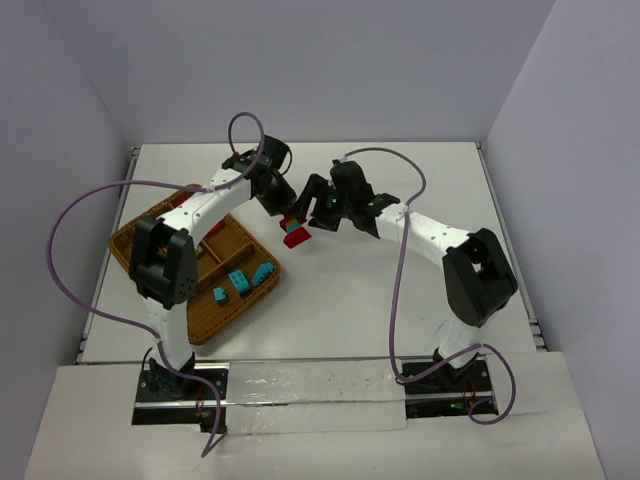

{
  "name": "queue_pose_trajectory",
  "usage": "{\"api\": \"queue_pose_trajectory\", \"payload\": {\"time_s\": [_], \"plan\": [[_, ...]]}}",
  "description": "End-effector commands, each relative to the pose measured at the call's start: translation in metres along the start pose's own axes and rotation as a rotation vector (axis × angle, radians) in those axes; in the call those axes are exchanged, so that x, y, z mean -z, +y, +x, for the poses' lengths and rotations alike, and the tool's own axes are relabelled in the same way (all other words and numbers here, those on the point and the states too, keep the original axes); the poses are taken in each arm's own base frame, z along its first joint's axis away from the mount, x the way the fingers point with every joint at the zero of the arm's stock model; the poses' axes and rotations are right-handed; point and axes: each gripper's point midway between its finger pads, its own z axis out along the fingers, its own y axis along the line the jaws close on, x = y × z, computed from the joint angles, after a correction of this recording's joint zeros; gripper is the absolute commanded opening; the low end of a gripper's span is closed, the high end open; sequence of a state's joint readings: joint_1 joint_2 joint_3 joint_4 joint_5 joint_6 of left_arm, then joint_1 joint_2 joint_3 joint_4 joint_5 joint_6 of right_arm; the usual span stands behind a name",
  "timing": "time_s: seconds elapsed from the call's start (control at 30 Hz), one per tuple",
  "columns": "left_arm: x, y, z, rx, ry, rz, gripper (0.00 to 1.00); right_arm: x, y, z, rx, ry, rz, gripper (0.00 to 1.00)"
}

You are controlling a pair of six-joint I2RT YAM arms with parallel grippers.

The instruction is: Sort the legos into containers by color

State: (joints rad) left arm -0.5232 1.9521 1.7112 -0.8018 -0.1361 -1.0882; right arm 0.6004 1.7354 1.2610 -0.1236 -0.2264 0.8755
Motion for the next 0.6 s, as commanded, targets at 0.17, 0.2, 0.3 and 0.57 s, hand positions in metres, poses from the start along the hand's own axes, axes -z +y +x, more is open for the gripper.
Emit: {"api": "queue_pose_trajectory", "payload": {"time_s": [0.17,0.2,0.3,0.57], "plan": [[0.04,-0.016,-0.011,0.01,-0.053,0.093,0.0,-0.02,0.029,-0.01,-0.023,-0.037,-0.084,0.71],[0.04,-0.015,-0.011,0.007,-0.053,0.092,0.0,-0.021,0.03,-0.009,-0.023,-0.04,-0.084,0.71],[0.042,-0.016,-0.011,0.006,-0.052,0.098,0.0,-0.023,0.035,-0.009,-0.032,-0.057,-0.118,0.68],[0.045,-0.017,-0.012,-0.001,-0.055,0.102,0.0,-0.015,0.043,-0.01,-0.048,-0.121,-0.22,0.13]]}}
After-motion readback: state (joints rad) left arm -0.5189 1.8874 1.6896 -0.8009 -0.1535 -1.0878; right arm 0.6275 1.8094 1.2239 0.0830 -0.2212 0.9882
